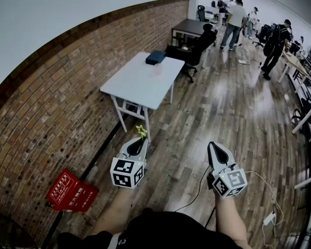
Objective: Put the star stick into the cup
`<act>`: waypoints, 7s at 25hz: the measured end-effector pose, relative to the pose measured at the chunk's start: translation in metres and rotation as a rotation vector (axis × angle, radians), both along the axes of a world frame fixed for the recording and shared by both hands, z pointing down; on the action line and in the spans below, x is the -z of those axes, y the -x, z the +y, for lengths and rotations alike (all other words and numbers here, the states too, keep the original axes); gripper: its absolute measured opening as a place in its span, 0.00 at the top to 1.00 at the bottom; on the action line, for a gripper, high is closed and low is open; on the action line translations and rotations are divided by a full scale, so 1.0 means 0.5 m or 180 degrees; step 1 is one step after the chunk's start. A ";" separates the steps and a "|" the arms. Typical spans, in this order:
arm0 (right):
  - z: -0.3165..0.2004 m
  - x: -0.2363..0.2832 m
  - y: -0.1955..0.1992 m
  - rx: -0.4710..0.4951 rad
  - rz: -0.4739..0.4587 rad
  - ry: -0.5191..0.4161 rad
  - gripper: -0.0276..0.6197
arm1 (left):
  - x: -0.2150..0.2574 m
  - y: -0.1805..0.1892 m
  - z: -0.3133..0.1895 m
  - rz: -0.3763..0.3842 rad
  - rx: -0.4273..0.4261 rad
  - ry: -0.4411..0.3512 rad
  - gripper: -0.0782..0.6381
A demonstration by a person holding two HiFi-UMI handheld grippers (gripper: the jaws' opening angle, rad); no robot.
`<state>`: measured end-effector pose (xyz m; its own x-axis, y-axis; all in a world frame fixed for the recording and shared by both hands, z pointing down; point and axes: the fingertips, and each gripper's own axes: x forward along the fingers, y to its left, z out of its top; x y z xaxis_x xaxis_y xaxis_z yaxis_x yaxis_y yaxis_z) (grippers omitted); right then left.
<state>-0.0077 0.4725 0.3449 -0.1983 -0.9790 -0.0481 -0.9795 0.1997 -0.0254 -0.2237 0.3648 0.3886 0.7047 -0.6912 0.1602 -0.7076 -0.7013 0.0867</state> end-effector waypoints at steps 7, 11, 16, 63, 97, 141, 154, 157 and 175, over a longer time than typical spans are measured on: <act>0.010 -0.016 -0.012 0.0017 0.0005 0.0053 0.96 | -0.027 -0.016 0.024 -0.0005 -0.0002 0.0102 0.86; 0.021 -0.026 -0.019 0.0051 -0.0007 0.0091 0.96 | -0.032 -0.033 0.039 -0.0019 -0.0009 0.0115 0.86; 0.037 -0.024 -0.030 0.0176 -0.0130 0.0130 0.96 | -0.038 -0.077 0.049 0.0024 -0.0032 0.0121 0.86; -0.642 -0.183 -0.139 0.0086 -0.0343 0.0680 0.96 | -0.123 -0.258 -0.621 -0.0042 -0.0320 0.0265 0.86; -1.228 -0.308 -0.308 0.0821 -0.0649 0.1117 0.96 | -0.207 -0.475 -1.140 -0.0194 0.0093 0.0541 0.86; -1.742 -0.359 -0.243 0.1510 -0.0265 0.1525 0.96 | -0.243 -0.450 -1.599 -0.0001 0.0527 0.0672 0.86; -1.839 -0.429 -0.278 0.1745 -0.0409 0.1755 0.96 | -0.274 -0.525 -1.726 -0.0013 0.0619 0.0827 0.86; -1.850 -0.436 -0.298 0.1706 -0.0429 0.1777 0.96 | -0.266 -0.541 -1.752 0.0054 0.0585 0.0791 0.86; -1.844 -0.477 -0.353 0.1594 -0.0457 0.1983 0.96 | -0.316 -0.612 -1.836 0.0213 0.0400 0.0634 0.86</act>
